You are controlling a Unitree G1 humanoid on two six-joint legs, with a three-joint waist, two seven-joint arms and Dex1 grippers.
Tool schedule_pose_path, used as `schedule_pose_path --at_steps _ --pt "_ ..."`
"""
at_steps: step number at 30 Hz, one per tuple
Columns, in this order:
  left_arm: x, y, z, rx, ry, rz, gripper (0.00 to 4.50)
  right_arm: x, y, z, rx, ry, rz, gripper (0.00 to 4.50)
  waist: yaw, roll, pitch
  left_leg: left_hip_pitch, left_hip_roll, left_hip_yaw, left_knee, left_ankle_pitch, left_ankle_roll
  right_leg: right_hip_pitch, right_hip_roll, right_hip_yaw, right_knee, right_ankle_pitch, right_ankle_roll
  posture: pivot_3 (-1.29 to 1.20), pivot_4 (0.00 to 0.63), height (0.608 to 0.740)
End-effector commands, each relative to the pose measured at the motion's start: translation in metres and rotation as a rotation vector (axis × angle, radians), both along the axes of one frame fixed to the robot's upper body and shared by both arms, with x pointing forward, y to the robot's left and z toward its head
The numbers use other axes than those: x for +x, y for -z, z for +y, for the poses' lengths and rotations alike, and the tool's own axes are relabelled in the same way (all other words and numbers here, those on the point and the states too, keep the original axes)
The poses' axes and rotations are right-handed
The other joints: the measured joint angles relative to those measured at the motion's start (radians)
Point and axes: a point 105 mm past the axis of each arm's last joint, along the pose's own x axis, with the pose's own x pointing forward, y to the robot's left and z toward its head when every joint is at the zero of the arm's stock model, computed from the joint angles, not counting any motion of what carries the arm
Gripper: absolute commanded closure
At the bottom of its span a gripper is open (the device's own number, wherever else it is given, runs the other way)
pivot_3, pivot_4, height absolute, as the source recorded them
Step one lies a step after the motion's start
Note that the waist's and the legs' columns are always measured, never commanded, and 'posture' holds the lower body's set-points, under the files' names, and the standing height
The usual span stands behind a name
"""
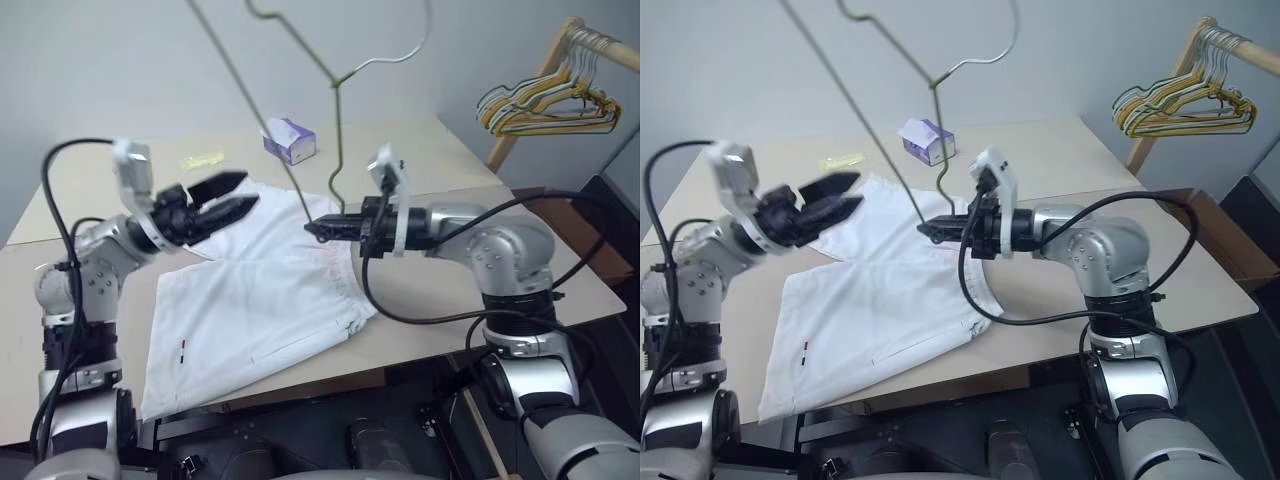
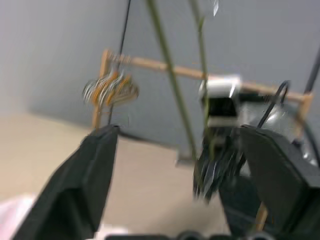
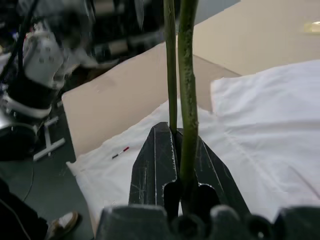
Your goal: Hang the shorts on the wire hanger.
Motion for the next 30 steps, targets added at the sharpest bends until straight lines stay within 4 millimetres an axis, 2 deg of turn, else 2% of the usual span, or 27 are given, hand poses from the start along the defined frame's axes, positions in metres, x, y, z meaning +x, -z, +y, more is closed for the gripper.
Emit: schedule_pose_path --at_steps 1,4,8,13,15,17,20,30 --pt "0.002 0.026 0.004 0.277 -0.098 -0.042 0.03 -0.001 -0.008 -0.034 0.014 0.088 0.094 4.5 0.002 0.0 0.0 0.0 0.0 0.0 0.0 0.0 0.0 0.0 0.0 0.0 0.0 0.0 0.0 -0.1 0.0 0.74" --pt "-0.003 0.035 0.004 0.366 -0.098 -0.071 0.03 -0.009 0.017 -0.066 -0.068 0.17 0.206 4.5 0.015 0.0 0.0 -0.002 0.0 -0.001 0.0 0.0 0.0 0.0 0.0 -0.002 -0.002 0.0 0.0 -0.11 0.0 0.74" --pt "-0.019 0.03 -0.008 0.392 0.004 -0.106 0.03 -0.034 0.055 -0.107 -0.17 0.232 0.45 4.5 0.028 0.001 0.0 -0.003 0.001 0.0 0.0 -0.001 0.002 0.0 -0.001 -0.002 -0.004 0.0 0.0 -0.13 0.0 0.74" --pt "-0.027 0.028 -0.02 0.422 0.055 -0.122 0.03 -0.068 0.083 -0.143 -0.114 0.198 0.716 4.5 0.026 0.002 0.0 -0.002 0.0 0.001 0.0 -0.002 0.003 0.001 -0.001 -0.001 -0.004 0.0 0.0 -0.13 0.0 0.74" --pt "-0.028 0.027 -0.025 0.422 0.073 -0.124 0.03 -0.08 0.105 -0.159 -0.138 0.238 0.855 4.5 0.025 0.002 -0.001 -0.002 0.0 0.001 0.0 -0.003 0.004 0.005 0.0 -0.001 -0.005 0.0 0.001 -0.14 0.0 0.74" --pt "-0.03 0.028 -0.028 0.423 0.094 -0.122 0.03 -0.086 0.117 -0.168 -0.164 0.266 0.931 4.5 0.019 0.002 -0.001 0.001 0.0 0.002 0.0 -0.003 0.005 0.008 0.0 0.0 -0.005 -0.003 0.005 -0.14 0.0 0.74" --pt "-0.033 0.032 -0.03 0.45 0.116 -0.12 0.03 -0.089 0.125 -0.171 -0.194 0.273 0.974 4.5 0.0 0.005 -0.002 0.002 0.001 0.004 0.0 -0.003 0.005 0.008 0.001 0.004 -0.004 -0.004 0.007 -0.14 0.0 0.74" --pt "-0.044 0.037 -0.039 0.45 0.164 -0.103 0.03 -0.071 0.143 -0.17 -0.284 0.263 1.0 4.5 -0.003 0.006 -0.003 0.003 0.001 0.004 0.0 -0.004 0.007 0.007 0.002 0.006 -0.005 -0.004 0.007 -0.1 0.0 0.74"
